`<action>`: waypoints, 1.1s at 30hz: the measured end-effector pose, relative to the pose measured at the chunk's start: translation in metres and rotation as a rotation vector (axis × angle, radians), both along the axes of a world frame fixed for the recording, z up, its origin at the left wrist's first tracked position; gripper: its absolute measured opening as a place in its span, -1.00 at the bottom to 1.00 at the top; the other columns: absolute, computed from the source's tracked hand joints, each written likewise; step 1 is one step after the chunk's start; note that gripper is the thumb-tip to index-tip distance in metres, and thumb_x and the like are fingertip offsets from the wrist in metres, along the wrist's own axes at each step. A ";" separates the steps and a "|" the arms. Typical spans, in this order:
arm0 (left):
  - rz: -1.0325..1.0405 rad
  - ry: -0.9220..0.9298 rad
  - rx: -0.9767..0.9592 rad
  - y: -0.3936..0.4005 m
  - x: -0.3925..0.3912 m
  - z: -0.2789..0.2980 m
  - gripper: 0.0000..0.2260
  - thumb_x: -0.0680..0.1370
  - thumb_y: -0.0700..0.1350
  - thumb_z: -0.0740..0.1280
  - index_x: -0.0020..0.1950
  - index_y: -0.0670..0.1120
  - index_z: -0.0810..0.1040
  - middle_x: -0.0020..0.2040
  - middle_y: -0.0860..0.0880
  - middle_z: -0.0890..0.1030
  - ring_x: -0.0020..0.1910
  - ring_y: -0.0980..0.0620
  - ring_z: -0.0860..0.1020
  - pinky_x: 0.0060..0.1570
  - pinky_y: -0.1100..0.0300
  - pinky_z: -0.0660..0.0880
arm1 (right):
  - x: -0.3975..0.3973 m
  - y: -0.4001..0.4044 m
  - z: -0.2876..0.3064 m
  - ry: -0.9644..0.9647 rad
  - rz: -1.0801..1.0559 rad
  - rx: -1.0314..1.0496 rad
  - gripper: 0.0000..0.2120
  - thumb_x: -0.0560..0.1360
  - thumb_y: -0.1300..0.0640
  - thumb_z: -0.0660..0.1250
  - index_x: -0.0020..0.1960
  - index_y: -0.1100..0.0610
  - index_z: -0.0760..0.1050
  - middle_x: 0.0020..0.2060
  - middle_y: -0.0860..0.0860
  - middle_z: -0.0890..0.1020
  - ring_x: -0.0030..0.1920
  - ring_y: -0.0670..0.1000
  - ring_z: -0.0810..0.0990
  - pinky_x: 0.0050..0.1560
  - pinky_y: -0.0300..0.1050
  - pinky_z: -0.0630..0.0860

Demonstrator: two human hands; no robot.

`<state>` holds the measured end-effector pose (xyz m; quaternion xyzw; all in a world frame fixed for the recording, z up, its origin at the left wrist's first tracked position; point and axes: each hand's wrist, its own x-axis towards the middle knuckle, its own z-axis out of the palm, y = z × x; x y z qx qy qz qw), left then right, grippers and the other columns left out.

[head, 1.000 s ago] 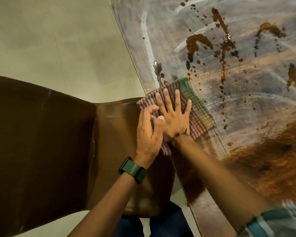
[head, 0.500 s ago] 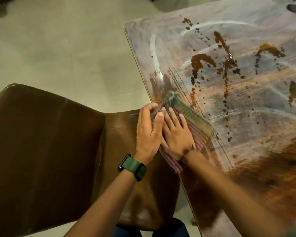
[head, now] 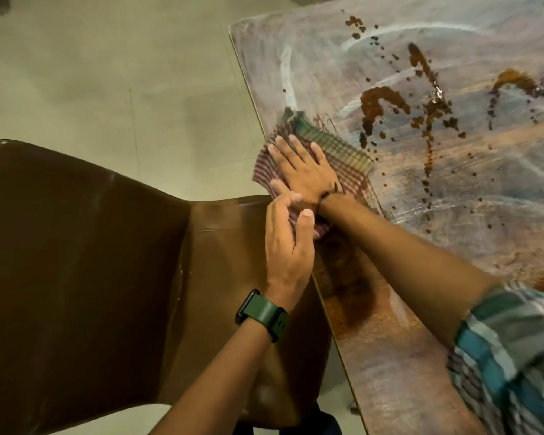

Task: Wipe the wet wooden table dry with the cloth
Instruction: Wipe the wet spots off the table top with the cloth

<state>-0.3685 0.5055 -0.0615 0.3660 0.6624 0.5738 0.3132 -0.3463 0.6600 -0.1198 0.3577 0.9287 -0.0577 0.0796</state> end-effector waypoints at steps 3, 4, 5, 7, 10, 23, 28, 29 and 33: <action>-0.015 0.032 0.013 -0.002 0.002 0.003 -0.76 0.52 0.03 0.12 0.15 0.03 0.37 0.10 0.08 0.45 0.09 0.30 0.40 0.10 0.40 0.36 | -0.018 0.010 0.004 0.022 -0.045 -0.024 -0.41 0.60 -0.14 -0.10 0.54 0.03 -0.19 0.54 -0.01 -0.14 0.52 0.02 -0.23 0.44 0.08 -0.29; -0.027 0.036 0.021 -0.004 0.002 0.004 -0.74 0.51 0.07 0.10 0.15 0.04 0.37 0.11 0.07 0.45 0.09 0.27 0.41 0.11 0.36 0.38 | -0.017 0.004 0.007 0.025 -0.058 -0.022 -0.42 0.60 -0.14 -0.10 0.54 0.03 -0.19 0.54 0.00 -0.15 0.52 0.02 -0.23 0.45 0.08 -0.29; -0.038 0.042 0.020 -0.006 0.001 0.006 -0.72 0.50 0.09 0.08 0.15 0.04 0.37 0.11 0.05 0.45 0.09 0.26 0.41 0.10 0.34 0.40 | -0.011 -0.006 0.007 0.023 -0.065 -0.014 -0.43 0.61 -0.13 -0.12 0.54 0.03 -0.20 0.54 0.00 -0.16 0.52 0.03 -0.24 0.45 0.08 -0.28; -0.058 0.054 0.007 -0.007 -0.001 0.007 -0.71 0.49 0.11 0.07 0.12 0.03 0.37 0.13 0.03 0.45 0.09 0.22 0.42 0.09 0.32 0.41 | 0.015 -0.039 0.008 0.005 -0.061 -0.013 -0.43 0.59 -0.13 -0.21 0.53 0.02 -0.24 0.53 0.00 -0.19 0.51 0.04 -0.26 0.47 0.09 -0.27; -0.040 0.070 -0.027 -0.005 -0.002 0.003 -0.73 0.51 0.10 0.08 0.13 0.03 0.37 0.15 0.02 0.46 0.15 0.20 0.42 0.14 0.36 0.36 | 0.065 -0.100 0.011 0.040 -0.057 -0.020 -0.38 0.53 -0.16 -0.25 0.55 0.03 -0.15 0.54 0.00 -0.11 0.51 0.06 -0.24 0.48 0.12 -0.26; 0.044 -0.015 -0.004 0.027 -0.006 -0.002 -0.74 0.50 0.15 0.08 0.14 0.11 0.36 0.13 0.06 0.47 0.14 0.15 0.44 0.14 0.09 0.46 | 0.003 -0.020 0.008 -0.058 -0.074 -0.049 -0.35 0.47 -0.13 -0.32 0.52 0.03 -0.26 0.53 0.02 -0.22 0.51 0.11 -0.24 0.45 0.28 -0.19; 0.029 0.020 -0.004 0.022 -0.013 -0.001 -0.72 0.52 0.07 0.10 0.18 0.01 0.38 0.11 -0.05 0.50 0.09 0.04 0.48 0.08 0.02 0.48 | -0.040 0.026 0.012 0.044 -0.159 -0.119 -0.45 0.61 -0.16 -0.10 0.54 0.00 -0.10 0.54 -0.01 -0.08 0.52 0.08 -0.18 0.45 0.24 -0.24; 0.028 0.017 -0.005 0.019 -0.013 0.002 -0.72 0.52 0.07 0.10 0.17 0.02 0.38 0.10 -0.07 0.49 0.07 0.01 0.48 0.08 -0.04 0.49 | -0.038 0.019 0.012 0.057 -0.162 -0.079 -0.44 0.61 -0.17 -0.12 0.54 -0.03 -0.14 0.54 -0.05 -0.12 0.52 0.06 -0.22 0.43 0.25 -0.28; 0.025 0.056 -0.004 0.021 -0.016 0.007 -0.73 0.51 0.11 0.08 0.11 0.05 0.39 0.09 -0.02 0.48 0.08 0.08 0.46 0.13 0.04 0.46 | 0.014 -0.043 0.006 0.005 -0.140 -0.047 -0.44 0.59 -0.16 -0.20 0.51 -0.02 -0.29 0.53 -0.04 -0.21 0.51 0.06 -0.28 0.42 0.26 -0.27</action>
